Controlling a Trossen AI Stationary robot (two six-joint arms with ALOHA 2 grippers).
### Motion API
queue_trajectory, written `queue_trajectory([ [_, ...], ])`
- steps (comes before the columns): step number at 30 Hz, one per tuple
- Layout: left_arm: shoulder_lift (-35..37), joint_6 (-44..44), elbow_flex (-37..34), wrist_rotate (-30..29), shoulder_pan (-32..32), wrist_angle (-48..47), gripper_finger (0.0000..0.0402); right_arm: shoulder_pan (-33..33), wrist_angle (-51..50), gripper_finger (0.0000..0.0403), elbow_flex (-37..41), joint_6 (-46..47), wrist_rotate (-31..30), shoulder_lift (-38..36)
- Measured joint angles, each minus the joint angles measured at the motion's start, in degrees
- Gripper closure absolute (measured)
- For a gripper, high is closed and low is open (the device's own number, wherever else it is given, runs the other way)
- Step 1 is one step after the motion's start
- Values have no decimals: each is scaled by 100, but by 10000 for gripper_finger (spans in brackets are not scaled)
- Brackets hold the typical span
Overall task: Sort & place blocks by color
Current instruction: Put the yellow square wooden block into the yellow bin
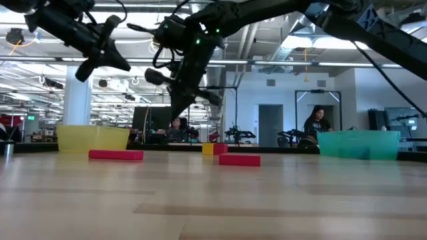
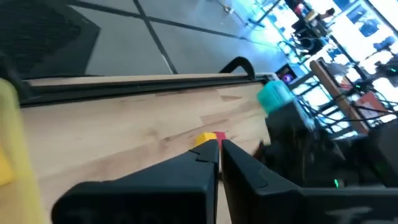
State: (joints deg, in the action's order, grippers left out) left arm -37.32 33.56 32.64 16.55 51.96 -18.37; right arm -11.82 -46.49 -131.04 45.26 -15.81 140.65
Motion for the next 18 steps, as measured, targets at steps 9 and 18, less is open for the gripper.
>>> queue_trajectory([
  [9, 367, -5, 0, -229, 0, -521, 400, -222, -1072, 400, 129, 484, -837, 39],
  [18, 209, -32, -2, -277, -4, -570, 400, -231, -1175, 399, 377, 883, -934, 38],
])
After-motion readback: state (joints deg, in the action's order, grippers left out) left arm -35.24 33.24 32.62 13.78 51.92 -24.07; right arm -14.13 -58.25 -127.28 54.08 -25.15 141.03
